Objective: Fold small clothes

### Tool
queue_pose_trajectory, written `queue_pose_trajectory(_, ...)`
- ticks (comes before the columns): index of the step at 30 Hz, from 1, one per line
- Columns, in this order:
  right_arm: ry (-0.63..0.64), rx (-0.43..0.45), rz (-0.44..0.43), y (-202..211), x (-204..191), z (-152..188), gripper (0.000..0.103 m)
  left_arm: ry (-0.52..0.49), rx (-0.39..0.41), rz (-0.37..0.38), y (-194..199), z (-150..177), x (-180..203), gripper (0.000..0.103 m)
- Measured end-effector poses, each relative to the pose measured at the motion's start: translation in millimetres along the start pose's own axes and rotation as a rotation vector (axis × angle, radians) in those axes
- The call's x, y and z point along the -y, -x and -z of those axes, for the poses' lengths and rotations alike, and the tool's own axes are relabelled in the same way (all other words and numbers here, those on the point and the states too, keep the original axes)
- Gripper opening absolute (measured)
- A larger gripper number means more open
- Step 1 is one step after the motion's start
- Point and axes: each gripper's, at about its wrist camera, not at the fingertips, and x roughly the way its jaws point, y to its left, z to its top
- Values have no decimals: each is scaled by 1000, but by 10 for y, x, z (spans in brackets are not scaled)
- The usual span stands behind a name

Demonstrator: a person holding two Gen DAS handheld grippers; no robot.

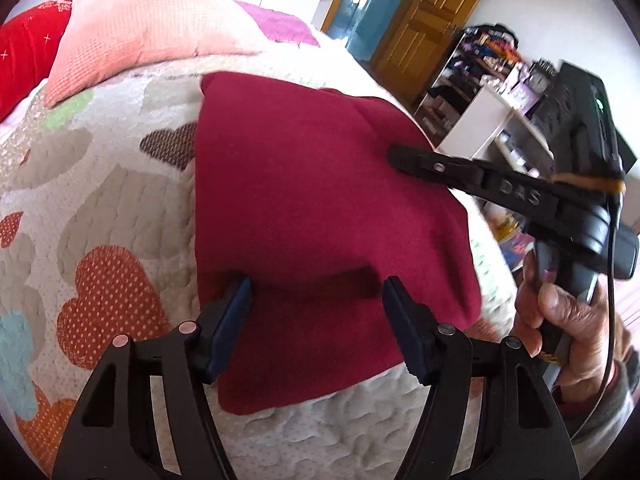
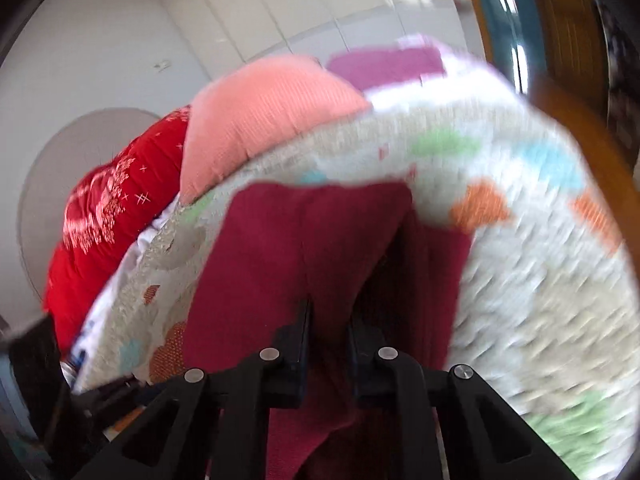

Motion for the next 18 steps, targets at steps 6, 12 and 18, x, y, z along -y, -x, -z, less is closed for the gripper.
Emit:
queue_pose_trajectory(6, 23, -44, 91, -67, 105, 44, 14, -16, -16, -53, -186, 22, 107, 70)
queue_pose_trajectory(12, -61, -24, 52, -96, 200, 191, 30, -84, -23, -113, -250, 92, 191, 76)
queue_pose_trajectory(18, 33, 35, 34, 431, -86, 453, 46, -51, -20, -102, -259, 65, 123, 77)
